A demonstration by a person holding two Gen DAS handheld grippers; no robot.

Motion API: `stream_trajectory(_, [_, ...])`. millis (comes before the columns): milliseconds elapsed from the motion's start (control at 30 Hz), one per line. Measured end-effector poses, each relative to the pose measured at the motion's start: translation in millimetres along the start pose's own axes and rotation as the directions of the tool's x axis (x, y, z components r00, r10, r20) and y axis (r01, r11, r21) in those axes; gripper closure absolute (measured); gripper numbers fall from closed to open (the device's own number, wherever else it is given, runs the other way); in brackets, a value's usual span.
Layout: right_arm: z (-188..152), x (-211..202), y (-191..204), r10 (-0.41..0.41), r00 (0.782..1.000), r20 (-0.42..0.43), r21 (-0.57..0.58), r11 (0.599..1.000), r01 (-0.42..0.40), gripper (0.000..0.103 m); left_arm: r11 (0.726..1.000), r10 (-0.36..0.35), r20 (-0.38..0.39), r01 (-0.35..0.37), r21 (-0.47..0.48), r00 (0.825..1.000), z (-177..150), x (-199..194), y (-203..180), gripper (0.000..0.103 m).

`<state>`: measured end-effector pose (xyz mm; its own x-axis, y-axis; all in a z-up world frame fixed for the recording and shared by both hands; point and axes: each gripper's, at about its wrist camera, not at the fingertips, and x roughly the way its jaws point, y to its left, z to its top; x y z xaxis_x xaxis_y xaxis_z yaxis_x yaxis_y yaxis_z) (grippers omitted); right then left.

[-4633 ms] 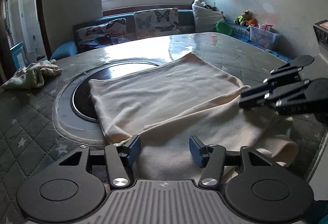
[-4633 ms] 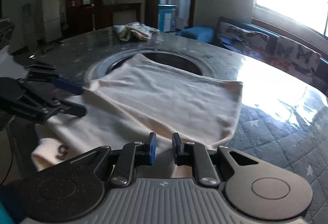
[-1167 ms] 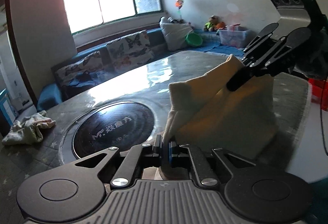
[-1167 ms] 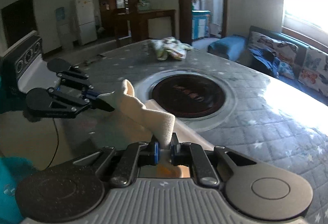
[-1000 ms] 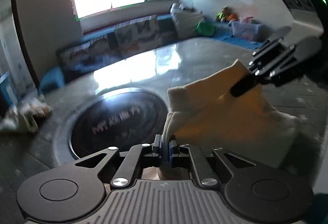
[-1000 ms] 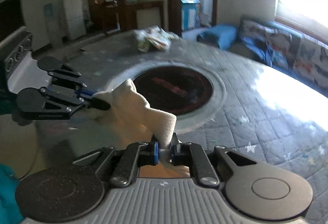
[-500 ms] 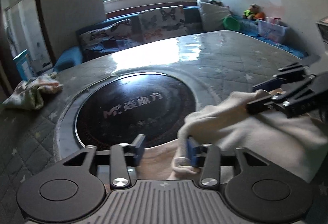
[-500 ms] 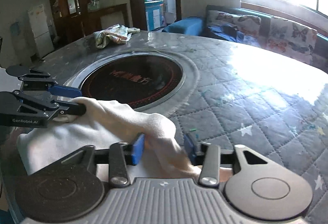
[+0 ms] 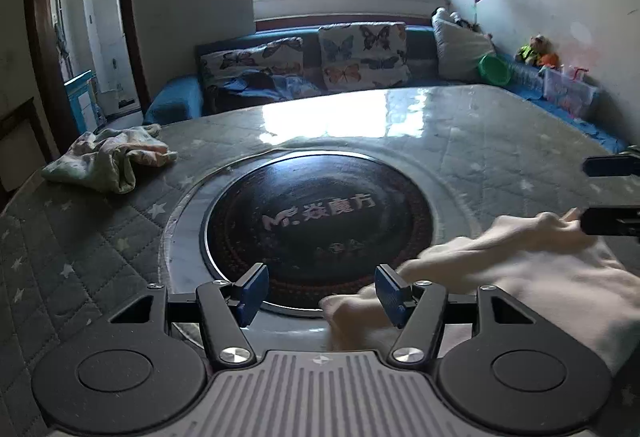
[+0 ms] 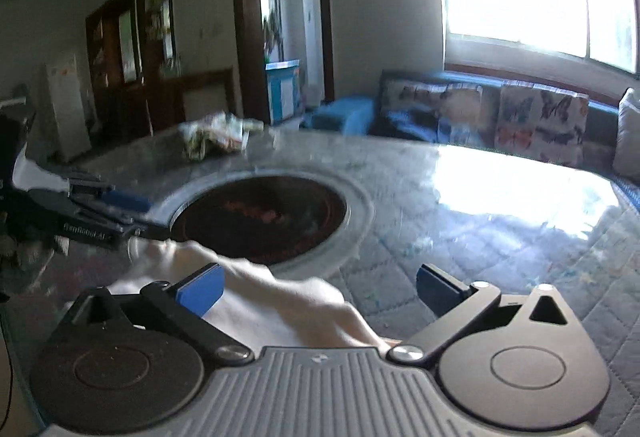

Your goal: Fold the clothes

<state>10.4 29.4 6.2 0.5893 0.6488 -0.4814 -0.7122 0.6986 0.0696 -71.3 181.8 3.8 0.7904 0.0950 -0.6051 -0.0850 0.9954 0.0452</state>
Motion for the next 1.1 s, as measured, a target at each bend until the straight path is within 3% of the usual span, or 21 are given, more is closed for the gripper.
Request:
stream_trajectory(100, [2.5,4.1,1.3,0.017,1.0,-0.002,0.027,0.999,-0.017,0.0,0.998,-0.06,0.021,0.06,-0.01,0.998,-4.2,-13.2,-8.6,0.03])
stream_trajectory(167, [2.6,8.1,1.8,0.03,1.0,-0.002,0.047,0.998,-0.03,0.0,0.995,-0.095,0.038,0.096,-0.02,0.995,-7.8,-20.6,-14.1,0.019])
stream_trajectory(300, [8.5,25.7,-0.2,0.085,0.992,-0.092,0.087,0.993,-0.077,0.0,0.99,-0.141,0.042,0.142,-0.012,0.989,-14.4,-30.4,-28.4,0.017])
stream_trajectory(400, [12.8,44.4,0.1,-0.004,0.987,-0.16,0.077,0.997,0.016,0.0,0.987,-0.158,0.046,0.158,0.003,0.986,-18.1,-34.7,-40.8,0.017])
stream_trajectory(600, [11.4,69.1,0.7,-0.096,0.974,-0.207,0.033,0.994,0.105,0.0,0.966,-0.254,0.065,0.256,-0.032,0.965,-27.3,-36.3,-50.8,0.017])
stream_trajectory(833, [0.0,92.9,3.7,-0.158,0.95,-0.269,0.001,0.986,0.164,0.0,0.961,-0.271,0.0,0.27,-0.051,0.963,-42.7,-27.0,-53.9,0.011])
stream_trajectory(1100, [16.9,87.0,15.8,-0.133,0.963,-0.236,-0.03,0.991,0.13,0.0,0.964,-0.262,0.004,0.262,-0.046,0.965,-50.3,-37.7,-52.5,0.003])
